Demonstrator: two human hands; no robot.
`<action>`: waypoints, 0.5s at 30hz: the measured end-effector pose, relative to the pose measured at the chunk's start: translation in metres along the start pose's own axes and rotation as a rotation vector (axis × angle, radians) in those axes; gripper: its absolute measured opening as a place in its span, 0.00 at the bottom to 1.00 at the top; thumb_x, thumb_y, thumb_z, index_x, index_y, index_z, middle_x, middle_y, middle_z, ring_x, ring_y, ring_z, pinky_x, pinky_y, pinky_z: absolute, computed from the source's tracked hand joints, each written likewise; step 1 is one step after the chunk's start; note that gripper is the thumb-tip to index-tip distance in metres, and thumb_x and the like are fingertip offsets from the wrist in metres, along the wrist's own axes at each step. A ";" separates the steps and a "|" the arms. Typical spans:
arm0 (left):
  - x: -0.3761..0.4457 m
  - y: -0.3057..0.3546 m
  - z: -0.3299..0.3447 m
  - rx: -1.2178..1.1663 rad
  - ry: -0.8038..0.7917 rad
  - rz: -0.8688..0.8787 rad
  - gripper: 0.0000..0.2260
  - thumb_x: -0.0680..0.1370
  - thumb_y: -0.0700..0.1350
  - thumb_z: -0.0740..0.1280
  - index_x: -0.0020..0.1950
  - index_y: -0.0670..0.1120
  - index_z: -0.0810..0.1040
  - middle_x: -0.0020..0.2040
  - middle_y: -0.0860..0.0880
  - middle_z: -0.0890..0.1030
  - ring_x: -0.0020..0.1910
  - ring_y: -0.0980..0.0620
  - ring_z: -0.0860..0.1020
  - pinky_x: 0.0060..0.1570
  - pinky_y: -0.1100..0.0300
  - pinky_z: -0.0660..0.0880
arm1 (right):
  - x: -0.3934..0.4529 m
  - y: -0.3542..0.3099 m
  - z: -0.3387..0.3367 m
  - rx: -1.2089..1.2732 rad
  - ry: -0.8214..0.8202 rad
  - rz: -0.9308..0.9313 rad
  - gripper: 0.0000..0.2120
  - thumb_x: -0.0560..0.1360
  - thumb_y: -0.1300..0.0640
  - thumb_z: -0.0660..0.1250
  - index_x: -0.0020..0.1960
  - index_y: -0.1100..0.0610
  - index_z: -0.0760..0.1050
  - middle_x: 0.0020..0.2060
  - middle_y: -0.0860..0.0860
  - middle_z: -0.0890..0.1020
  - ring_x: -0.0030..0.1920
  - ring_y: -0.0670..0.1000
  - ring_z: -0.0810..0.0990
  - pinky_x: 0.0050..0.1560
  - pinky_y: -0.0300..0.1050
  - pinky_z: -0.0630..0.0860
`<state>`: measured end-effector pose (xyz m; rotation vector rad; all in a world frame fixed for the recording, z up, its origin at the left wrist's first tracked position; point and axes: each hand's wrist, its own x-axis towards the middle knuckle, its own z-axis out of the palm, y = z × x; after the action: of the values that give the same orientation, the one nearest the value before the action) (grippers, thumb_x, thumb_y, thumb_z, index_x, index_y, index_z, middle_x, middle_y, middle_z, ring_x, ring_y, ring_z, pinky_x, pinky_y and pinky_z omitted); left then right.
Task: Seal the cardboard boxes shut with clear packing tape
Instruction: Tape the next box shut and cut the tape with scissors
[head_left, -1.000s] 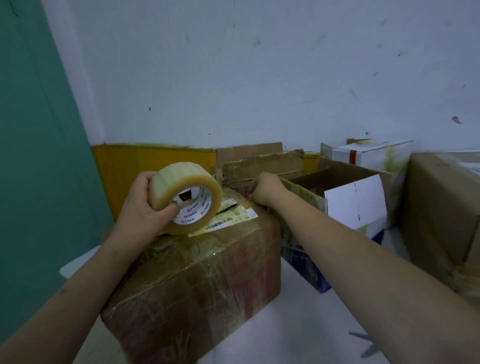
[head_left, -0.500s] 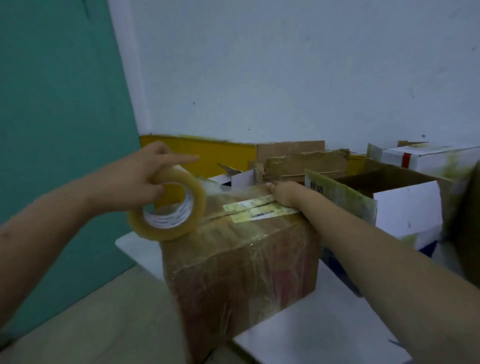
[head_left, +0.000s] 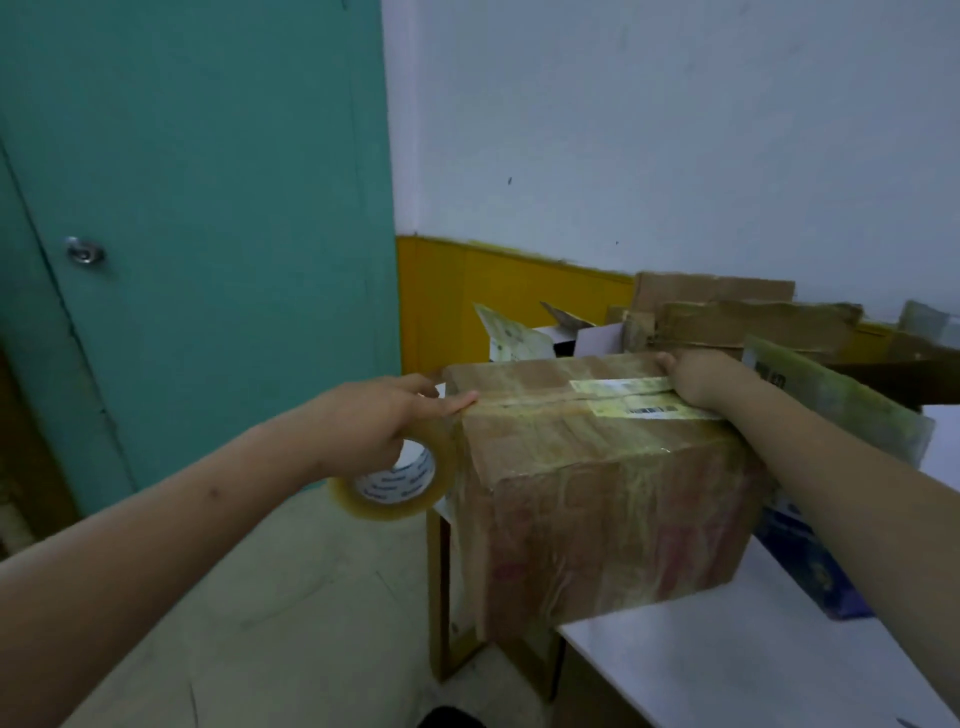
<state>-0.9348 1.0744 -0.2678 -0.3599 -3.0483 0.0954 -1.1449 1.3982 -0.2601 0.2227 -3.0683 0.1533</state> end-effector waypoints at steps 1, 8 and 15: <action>-0.001 0.000 0.006 -0.027 0.031 -0.008 0.47 0.73 0.30 0.58 0.78 0.71 0.45 0.78 0.55 0.63 0.67 0.52 0.72 0.53 0.52 0.78 | -0.003 -0.007 0.002 -0.042 0.030 -0.001 0.20 0.86 0.55 0.47 0.68 0.57 0.73 0.63 0.60 0.77 0.55 0.58 0.75 0.62 0.54 0.72; 0.006 0.001 0.032 -0.004 0.154 -0.064 0.44 0.73 0.33 0.59 0.82 0.60 0.44 0.81 0.56 0.57 0.73 0.50 0.67 0.48 0.63 0.69 | -0.065 -0.130 0.023 -0.026 -0.171 -0.260 0.46 0.73 0.24 0.37 0.82 0.52 0.47 0.80 0.58 0.46 0.80 0.59 0.44 0.77 0.62 0.44; 0.003 0.009 0.031 -0.297 0.213 -0.166 0.45 0.73 0.36 0.65 0.84 0.51 0.45 0.81 0.52 0.61 0.71 0.49 0.71 0.61 0.54 0.75 | -0.092 -0.165 0.027 0.049 -0.166 -0.468 0.40 0.76 0.30 0.50 0.81 0.47 0.43 0.81 0.53 0.43 0.80 0.52 0.41 0.77 0.60 0.42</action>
<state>-0.9378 1.0823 -0.2991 -0.1210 -2.8629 -0.3831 -1.0313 1.2455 -0.2773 0.9865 -3.0651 0.1923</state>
